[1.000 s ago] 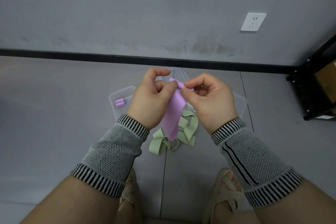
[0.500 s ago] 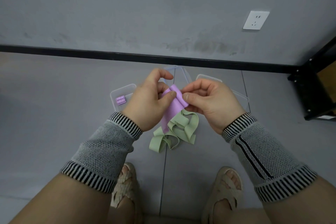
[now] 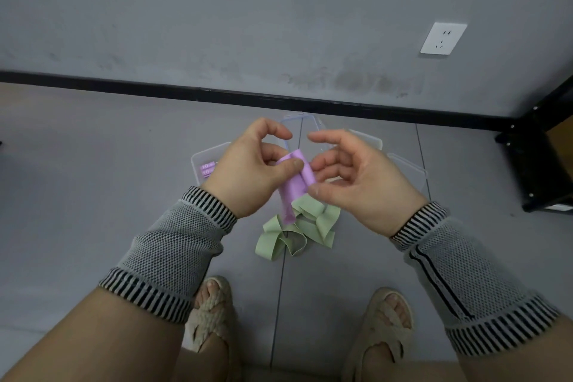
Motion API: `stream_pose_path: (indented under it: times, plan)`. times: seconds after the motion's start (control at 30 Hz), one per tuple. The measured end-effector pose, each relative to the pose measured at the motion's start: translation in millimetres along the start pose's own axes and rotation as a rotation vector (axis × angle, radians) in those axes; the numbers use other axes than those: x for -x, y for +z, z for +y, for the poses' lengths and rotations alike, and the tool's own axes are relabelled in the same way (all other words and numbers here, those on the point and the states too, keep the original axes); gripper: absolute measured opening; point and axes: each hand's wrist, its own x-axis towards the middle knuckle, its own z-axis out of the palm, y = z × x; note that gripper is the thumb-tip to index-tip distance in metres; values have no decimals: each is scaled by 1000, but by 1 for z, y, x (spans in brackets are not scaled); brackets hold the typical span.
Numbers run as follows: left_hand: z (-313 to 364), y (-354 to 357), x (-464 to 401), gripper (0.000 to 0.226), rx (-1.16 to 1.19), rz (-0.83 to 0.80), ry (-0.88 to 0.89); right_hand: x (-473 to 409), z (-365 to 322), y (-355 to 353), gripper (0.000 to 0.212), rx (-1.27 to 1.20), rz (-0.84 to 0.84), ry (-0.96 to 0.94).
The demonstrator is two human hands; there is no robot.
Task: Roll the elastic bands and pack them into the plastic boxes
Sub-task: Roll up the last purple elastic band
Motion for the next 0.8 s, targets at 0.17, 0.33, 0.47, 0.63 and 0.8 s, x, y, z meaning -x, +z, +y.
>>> stream_pose_path:
  times: [0.17, 0.33, 0.47, 0.63, 0.8]
  plan:
    - [-1, -7, 2, 29, -83, -115, 8, 9, 5, 2, 72, 260, -103, -74]
    - [-3, -8, 3, 33, -90, -148, -11, 8, 5, 6, 59, 216, -84, -69]
    - [-6, -16, 3, 36, -141, -113, -52, 7, 4, 5, 55, 68, -56, -39]
    - [-8, -23, 1, 28, -84, -104, -41, 6, 6, 1, 55, -31, -21, -27]
    - [0, -14, 1, 25, 19, -36, 19, 3, 5, 6, 56, -44, 33, -63]
